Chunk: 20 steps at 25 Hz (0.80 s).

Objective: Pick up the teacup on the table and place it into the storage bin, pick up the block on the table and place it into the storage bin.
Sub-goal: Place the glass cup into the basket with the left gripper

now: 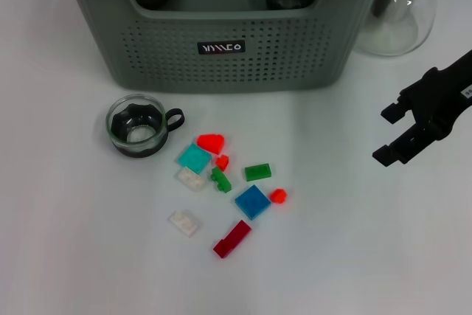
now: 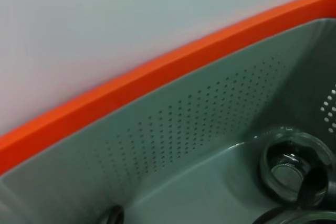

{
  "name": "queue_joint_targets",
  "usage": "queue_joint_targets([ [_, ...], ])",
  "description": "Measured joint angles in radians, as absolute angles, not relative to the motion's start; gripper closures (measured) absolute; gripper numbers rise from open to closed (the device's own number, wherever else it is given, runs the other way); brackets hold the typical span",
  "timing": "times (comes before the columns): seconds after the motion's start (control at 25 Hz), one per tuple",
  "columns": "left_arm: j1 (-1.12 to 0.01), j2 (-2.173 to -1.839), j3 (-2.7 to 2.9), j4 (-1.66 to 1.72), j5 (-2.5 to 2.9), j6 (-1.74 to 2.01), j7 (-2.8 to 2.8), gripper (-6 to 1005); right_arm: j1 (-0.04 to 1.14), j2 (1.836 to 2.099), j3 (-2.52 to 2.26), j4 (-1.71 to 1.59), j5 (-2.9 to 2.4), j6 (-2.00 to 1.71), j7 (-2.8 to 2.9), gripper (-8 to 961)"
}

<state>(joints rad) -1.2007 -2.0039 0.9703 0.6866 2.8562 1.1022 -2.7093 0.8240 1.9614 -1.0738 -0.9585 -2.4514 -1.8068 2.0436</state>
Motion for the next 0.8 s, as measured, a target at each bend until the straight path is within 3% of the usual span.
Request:
queue_joint_targets([
  [0.8,-1.195,-2.056,1.068,0.605,2.858,0.971,-2.710,944,0.830,1.970,-1.083,-0.935,-2.454,-1.782,2.040,13],
])
